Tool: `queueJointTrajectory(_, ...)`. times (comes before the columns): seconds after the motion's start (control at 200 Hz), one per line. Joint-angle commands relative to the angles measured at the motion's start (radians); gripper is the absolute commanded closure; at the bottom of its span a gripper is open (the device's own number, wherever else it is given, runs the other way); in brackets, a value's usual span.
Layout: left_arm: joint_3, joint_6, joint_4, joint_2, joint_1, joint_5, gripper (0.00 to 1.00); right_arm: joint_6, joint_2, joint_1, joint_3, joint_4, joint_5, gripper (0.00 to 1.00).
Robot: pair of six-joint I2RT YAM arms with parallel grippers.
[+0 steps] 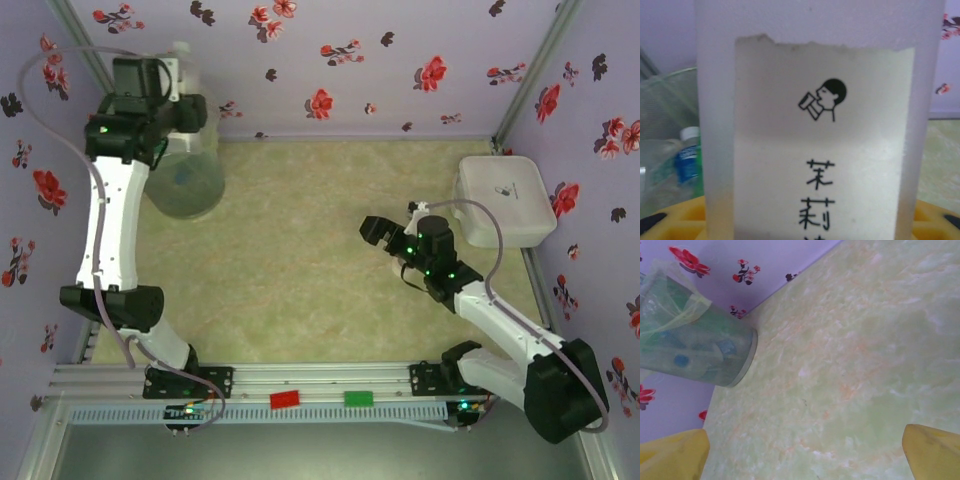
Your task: Put the plastic bottles in the bin
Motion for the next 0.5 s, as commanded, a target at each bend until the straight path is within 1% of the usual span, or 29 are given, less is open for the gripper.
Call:
queueJointTrajectory(0.0,0.059,0.03,-0.056,-0.007,0.068,0.014,0.55,-0.005,0.023,-0.003,0.071,0.065,-0.063,0.0)
queueJointTrajectory(0.15,0.048,-0.021,-0.017,-0.003,0.198,0.08,0.57,0.004,0.048,0.009,0.115,0.09,-0.09,0.0)
queueJointTrajectory(0.305,0.04,-0.062,0.006,0.051,0.308,0.135,0.57,0.004,0.064,0.039,0.143,0.097,-0.09,0.0)
queueJointTrajectory(0.405,0.036,-0.115,0.037,0.09,0.365,0.199,0.58,-0.013,0.072,0.06,0.154,0.079,-0.082,0.0)
queueJointTrajectory(0.495,0.048,-0.137,0.045,0.127,0.377,0.233,0.58,-0.03,0.081,0.074,0.162,0.056,-0.068,0.0)
